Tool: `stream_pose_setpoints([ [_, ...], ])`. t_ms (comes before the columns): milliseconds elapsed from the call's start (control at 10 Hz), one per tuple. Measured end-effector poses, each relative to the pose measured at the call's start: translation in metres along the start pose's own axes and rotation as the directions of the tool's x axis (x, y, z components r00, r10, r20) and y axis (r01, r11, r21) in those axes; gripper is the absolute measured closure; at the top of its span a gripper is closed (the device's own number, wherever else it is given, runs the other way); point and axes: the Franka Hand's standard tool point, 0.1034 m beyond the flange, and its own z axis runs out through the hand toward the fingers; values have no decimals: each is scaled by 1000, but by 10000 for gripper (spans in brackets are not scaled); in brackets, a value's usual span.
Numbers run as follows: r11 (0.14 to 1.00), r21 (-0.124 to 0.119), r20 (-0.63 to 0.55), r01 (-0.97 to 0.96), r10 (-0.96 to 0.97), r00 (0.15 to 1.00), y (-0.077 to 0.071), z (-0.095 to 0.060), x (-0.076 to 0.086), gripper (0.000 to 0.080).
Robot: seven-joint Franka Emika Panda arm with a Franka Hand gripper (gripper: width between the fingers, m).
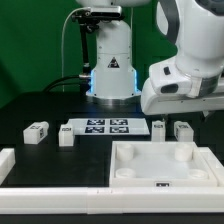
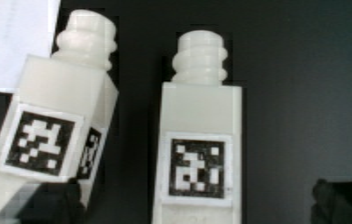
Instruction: Assemble one leg
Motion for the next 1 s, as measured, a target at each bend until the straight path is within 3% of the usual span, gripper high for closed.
stream_pose_setpoints([
  [200,1000,-2,117,1,-1,993,-5,-1,5,150],
  [1000,1000,-4,108,-3,4,994,-5,16,9,150],
])
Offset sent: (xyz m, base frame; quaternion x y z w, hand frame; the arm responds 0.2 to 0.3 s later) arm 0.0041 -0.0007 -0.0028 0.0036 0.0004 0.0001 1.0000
